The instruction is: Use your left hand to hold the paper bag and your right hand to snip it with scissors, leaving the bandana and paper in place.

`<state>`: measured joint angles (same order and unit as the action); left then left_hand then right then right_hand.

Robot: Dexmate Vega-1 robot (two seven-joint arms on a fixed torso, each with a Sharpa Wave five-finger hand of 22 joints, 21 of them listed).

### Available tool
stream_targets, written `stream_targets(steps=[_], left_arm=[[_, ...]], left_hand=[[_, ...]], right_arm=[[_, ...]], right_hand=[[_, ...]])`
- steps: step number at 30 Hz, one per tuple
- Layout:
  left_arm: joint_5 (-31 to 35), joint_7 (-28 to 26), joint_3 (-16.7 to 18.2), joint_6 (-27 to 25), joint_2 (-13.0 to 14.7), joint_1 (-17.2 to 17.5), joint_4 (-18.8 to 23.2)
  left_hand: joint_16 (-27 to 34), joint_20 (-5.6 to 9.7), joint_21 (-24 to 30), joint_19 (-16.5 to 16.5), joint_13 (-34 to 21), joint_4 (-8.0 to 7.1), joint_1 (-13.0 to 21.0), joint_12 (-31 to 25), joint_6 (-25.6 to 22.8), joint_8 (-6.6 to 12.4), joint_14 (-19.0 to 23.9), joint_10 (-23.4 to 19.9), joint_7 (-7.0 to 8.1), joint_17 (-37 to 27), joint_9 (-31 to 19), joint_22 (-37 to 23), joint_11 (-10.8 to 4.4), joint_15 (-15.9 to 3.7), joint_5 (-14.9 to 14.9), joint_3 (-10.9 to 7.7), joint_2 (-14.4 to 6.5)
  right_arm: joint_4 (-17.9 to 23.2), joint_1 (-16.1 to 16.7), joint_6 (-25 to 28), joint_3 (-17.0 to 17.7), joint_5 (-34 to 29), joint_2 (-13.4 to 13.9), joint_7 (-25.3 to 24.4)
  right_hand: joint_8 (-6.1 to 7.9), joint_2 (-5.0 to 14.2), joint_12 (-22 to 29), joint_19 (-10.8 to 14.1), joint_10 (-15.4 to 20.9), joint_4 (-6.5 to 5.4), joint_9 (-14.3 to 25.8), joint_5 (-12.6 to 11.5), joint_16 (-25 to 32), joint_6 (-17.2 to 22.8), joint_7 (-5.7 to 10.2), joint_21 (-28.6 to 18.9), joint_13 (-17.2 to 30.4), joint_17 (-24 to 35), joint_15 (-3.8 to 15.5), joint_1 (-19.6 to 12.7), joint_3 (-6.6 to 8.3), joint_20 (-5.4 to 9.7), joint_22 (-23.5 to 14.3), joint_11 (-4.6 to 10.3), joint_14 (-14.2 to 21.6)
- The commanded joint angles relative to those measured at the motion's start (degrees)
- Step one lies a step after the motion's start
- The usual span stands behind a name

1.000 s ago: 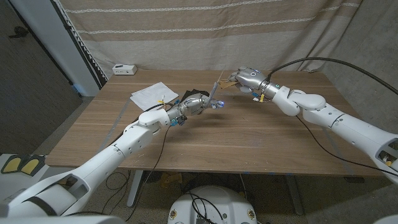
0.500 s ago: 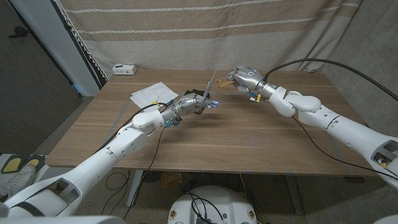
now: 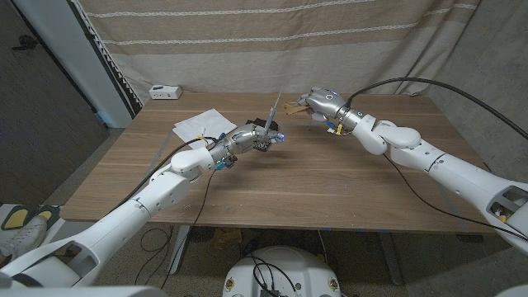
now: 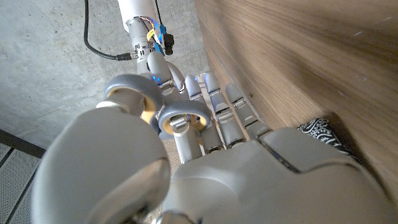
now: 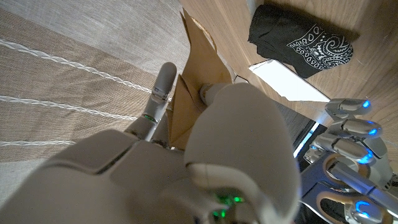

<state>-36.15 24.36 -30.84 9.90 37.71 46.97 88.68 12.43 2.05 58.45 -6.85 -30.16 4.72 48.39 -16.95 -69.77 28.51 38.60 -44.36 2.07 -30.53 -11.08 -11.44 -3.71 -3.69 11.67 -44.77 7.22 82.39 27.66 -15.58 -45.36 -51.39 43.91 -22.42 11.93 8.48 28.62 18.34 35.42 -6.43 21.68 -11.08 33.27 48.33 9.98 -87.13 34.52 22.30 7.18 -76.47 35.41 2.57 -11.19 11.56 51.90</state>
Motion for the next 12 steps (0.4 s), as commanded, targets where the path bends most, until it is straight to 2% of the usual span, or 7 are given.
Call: stream_targets(steps=[1, 12], left_arm=[[-0.1, -1.1, 0.2, -0.8, 0.3, 0.5, 0.7], [0.2, -0.8, -0.3, -0.3, -0.4, 0.0, -0.3]], left_hand=[[0.2, 2.93, -0.4, -0.4, -0.1, 0.03, -0.4, 0.1, 9.7, -0.31, 0.7, -9.0, 10.05, 0.0, -0.1, -0.2, -8.71, -9.29, 0.4, -0.52, -0.3], [0.2, 2.97, -0.5, -0.4, -0.1, -0.05, -1.0, 0.2, 9.2, -0.49, 0.6, -9.3, 9.8, 0.0, -0.1, -0.1, -8.72, -9.26, 0.5, -0.85, -0.4]], right_arm=[[-0.3, -0.5, -0.1, -0.3, 0.5, -0.2, -0.1], [-0.6, -0.6, -0.1, -0.4, 0.7, -0.1, 0.3]], right_hand=[[0.26, 3.92, 0.3, 0.4, 0.6, -0.23, 0.1, -0.6, 0.2, 0.9, 1.24, -0.1, 0.0, 0.1, 6.21, -3.6, 0.36, 9.27, -0.1, -0.08, 0.6], [0.17, 3.84, 0.4, 0.3, 0.7, -0.39, 0.0, -0.5, 0.2, 0.7, 1.26, 0.0, 0.0, 0.2, 6.23, -3.4, 0.24, 9.16, -0.1, -0.09, 0.7]])
